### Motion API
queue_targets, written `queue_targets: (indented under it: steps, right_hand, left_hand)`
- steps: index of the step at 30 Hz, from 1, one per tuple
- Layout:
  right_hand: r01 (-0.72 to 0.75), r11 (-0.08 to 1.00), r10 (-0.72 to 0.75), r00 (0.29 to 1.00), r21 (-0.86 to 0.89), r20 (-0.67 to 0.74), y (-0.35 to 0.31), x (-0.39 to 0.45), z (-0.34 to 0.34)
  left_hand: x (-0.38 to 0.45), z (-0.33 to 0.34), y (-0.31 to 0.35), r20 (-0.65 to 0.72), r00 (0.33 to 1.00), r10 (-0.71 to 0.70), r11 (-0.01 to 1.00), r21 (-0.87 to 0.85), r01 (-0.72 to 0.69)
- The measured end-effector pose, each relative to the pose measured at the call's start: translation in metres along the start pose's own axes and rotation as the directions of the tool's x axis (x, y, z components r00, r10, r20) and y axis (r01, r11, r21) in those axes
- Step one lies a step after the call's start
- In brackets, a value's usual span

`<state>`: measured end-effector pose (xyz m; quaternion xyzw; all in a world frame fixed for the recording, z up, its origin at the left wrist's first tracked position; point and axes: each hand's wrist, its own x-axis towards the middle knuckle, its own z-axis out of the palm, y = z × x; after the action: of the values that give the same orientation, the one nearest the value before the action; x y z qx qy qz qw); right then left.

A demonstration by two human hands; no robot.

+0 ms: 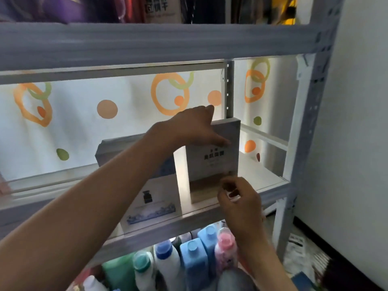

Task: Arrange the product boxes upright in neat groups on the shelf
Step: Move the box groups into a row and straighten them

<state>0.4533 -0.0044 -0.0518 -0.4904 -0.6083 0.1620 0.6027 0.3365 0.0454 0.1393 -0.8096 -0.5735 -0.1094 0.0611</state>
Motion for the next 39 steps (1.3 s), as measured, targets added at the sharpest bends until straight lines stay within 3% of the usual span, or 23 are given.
queue_targets:
  steps: [4, 7, 11, 15, 34, 39]
  right_hand:
    - [-0.118, 0.984, 0.129, 0.989, 0.136, -0.075, 0.003, 0.020, -0.009]
    - [-0.193, 0.975, 0.183, 0.978, 0.113, 0.097, 0.013, 0.045, -0.014]
    - [-0.282, 0.951, 0.216, 0.898, 0.125, 0.383, 0.029, 0.077, -0.016]
    - [-0.334, 0.922, 0.198, 0.841, 0.194, 0.504, 0.036, 0.085, -0.014]
    - [-0.338, 0.909, 0.174, 0.839, 0.244, 0.515, 0.023, 0.064, -0.015]
    - [-0.340, 0.906, 0.177, 0.844, 0.251, 0.506, 0.022, 0.063, -0.015]
  left_hand:
    - [0.019, -0.003, -0.003, 0.204, 0.977, -0.063, 0.996, -0.056, 0.076]
    - [0.025, -0.001, -0.007, 0.206, 0.977, -0.058, 0.995, -0.072, 0.075]
    - [0.026, 0.001, -0.009, 0.203, 0.978, -0.048, 0.995, -0.080, 0.066]
    - [0.025, 0.001, -0.008, 0.224, 0.974, -0.040, 0.995, -0.086, 0.060]
    - [0.006, -0.006, -0.007, 0.225, 0.974, -0.004, 0.998, -0.055, 0.017]
    - [0.004, -0.007, -0.010, 0.170, 0.985, 0.018, 0.996, -0.094, -0.002]
